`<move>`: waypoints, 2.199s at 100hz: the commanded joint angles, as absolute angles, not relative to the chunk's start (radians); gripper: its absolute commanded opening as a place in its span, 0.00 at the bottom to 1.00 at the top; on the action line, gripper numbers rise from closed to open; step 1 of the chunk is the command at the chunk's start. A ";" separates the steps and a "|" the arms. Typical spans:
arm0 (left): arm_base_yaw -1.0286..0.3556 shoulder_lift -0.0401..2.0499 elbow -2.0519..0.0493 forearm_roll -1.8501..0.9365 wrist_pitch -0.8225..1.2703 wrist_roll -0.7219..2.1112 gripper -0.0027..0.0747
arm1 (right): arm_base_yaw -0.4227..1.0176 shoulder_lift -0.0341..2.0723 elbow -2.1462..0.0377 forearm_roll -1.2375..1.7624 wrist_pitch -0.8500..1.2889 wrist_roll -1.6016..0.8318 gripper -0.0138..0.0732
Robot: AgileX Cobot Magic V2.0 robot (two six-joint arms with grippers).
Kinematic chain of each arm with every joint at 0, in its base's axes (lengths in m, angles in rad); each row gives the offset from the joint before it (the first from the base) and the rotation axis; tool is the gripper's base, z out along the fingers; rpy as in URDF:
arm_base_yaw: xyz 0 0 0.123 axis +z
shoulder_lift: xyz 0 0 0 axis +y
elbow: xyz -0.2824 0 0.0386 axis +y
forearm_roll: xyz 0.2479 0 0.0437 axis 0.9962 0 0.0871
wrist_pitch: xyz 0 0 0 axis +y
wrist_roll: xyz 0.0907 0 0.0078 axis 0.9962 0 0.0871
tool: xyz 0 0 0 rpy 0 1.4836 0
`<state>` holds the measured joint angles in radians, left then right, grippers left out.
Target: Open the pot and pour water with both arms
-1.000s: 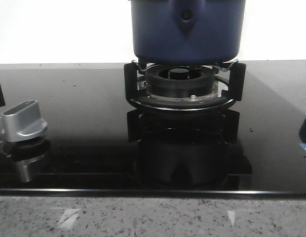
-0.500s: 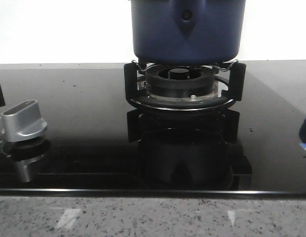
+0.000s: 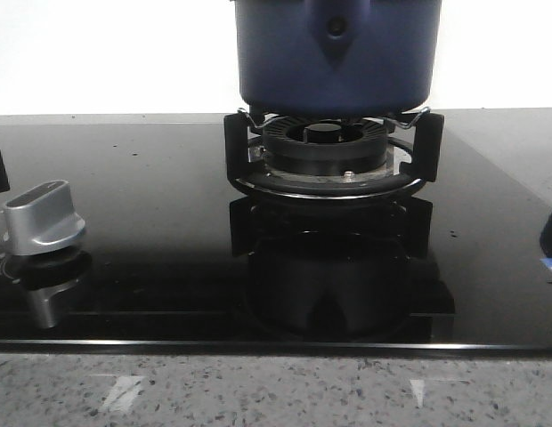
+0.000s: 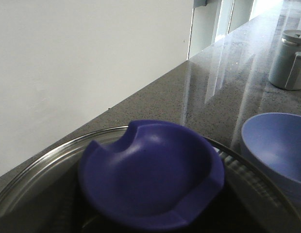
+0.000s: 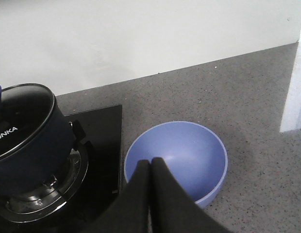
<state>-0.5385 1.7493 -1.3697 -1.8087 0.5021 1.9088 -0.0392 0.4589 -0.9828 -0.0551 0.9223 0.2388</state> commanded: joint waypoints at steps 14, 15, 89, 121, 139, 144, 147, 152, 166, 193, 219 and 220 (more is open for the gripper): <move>-0.544 1.722 -1.396 -1.872 0.518 1.909 0.44 | -0.036 0.467 -1.009 -0.065 0.847 0.229 0.08; -0.544 1.722 -1.396 -1.872 0.521 1.909 0.44 | -0.036 0.467 -1.009 -0.065 0.847 0.229 0.08; -0.507 1.566 -1.396 -1.872 0.553 1.907 0.67 | -0.036 0.467 -1.009 -0.059 0.851 0.229 0.08; -0.397 1.328 -1.252 -1.828 0.596 1.741 0.31 | -0.036 0.421 -0.937 -0.028 0.851 0.079 0.08; -0.334 1.078 -0.992 -1.787 0.420 1.741 0.29 | -0.036 0.297 -0.832 -0.016 0.818 0.028 0.08; -0.323 1.014 -0.912 -1.770 0.363 1.741 0.29 | -0.036 0.261 -0.801 -0.011 0.793 0.028 0.08; -0.321 0.976 -0.866 -1.768 0.334 1.741 0.29 | -0.036 0.237 -0.786 -0.009 0.774 0.028 0.08; -0.320 0.914 -0.776 -1.768 0.274 1.743 0.29 | -0.036 0.208 -0.760 0.000 0.747 0.028 0.08; -0.320 0.725 -0.584 -1.768 0.214 1.743 0.27 | -0.036 0.163 -0.710 0.005 0.701 0.028 0.08; -0.320 0.445 -0.414 -1.770 0.214 1.743 0.01 | -0.036 0.158 -0.683 0.042 0.682 0.028 0.08; -0.339 0.389 -0.388 -1.770 0.214 1.743 0.01 | -0.036 0.158 -0.683 0.055 0.739 0.028 0.08; -0.344 0.389 -0.388 -1.770 0.214 1.743 0.01 | -0.036 0.158 -0.683 0.055 0.739 0.028 0.08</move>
